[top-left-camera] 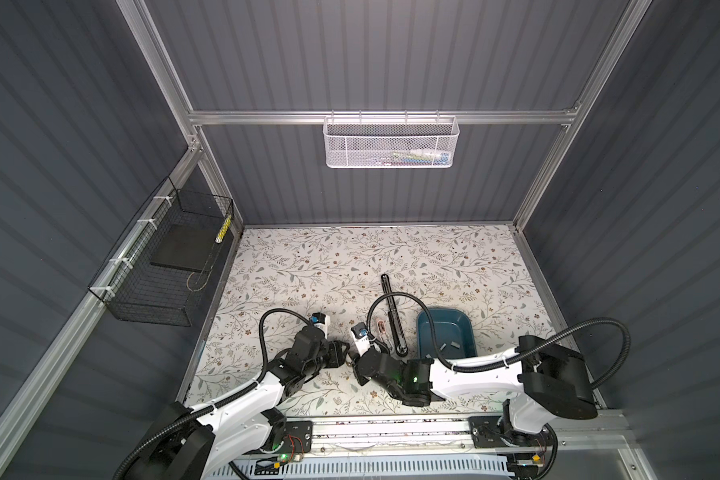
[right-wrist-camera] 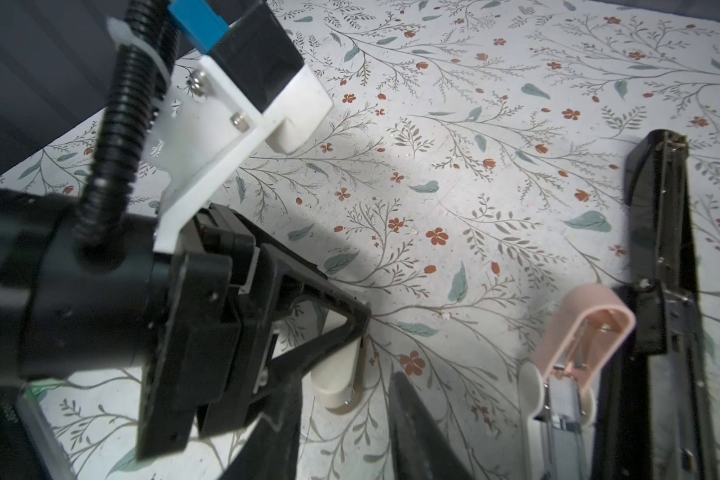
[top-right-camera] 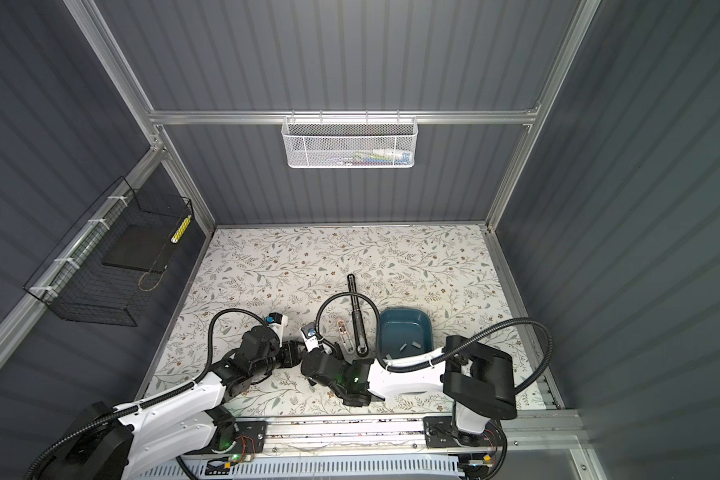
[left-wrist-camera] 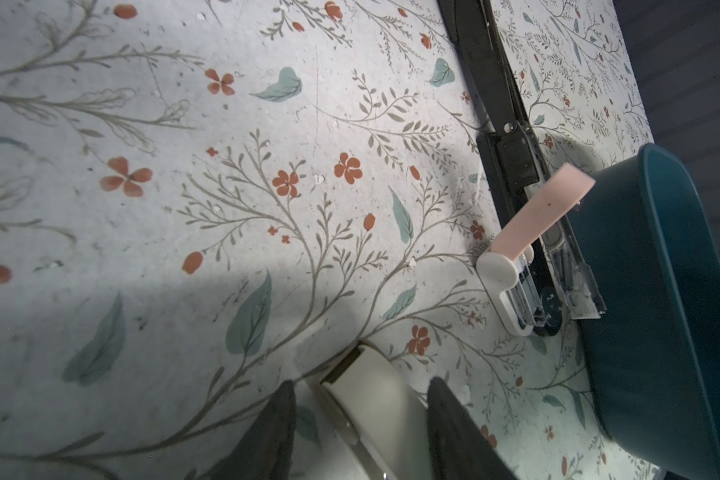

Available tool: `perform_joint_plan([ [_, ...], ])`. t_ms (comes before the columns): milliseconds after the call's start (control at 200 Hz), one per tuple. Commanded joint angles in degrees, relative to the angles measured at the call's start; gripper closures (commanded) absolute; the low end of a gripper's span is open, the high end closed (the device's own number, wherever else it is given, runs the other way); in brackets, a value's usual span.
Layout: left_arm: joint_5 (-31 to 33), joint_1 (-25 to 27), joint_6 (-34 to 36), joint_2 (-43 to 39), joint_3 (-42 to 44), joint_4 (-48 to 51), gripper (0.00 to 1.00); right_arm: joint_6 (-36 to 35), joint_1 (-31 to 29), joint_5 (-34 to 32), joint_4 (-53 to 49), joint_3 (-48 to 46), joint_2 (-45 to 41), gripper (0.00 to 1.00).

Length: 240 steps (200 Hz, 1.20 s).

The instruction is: Load the staples into the stapler

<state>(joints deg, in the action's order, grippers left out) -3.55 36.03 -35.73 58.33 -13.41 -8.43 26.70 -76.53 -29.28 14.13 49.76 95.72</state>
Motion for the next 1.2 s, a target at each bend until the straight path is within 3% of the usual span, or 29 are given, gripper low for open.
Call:
perform_joint_plan([
  [0,0.48,0.35,0.7,-0.73,1.29,1.92,0.49,1.06,1.35,1.35,-2.97,2.04,2.19,0.65],
  [535,0.2,0.53,0.59,-0.03,1.72,0.43,0.49,2.62,1.56,3.23,-1.21,1.92,7.73,0.67],
  [931,2.14,0.53,0.09,-2.18,0.77,2.95,0.37,3.49,1.56,2.48,-1.39,1.22,9.44,0.68],
  [1196,2.23,0.53,-0.68,-4.11,0.51,5.0,0.38,4.06,1.5,2.48,-1.39,0.52,9.47,0.69],
])
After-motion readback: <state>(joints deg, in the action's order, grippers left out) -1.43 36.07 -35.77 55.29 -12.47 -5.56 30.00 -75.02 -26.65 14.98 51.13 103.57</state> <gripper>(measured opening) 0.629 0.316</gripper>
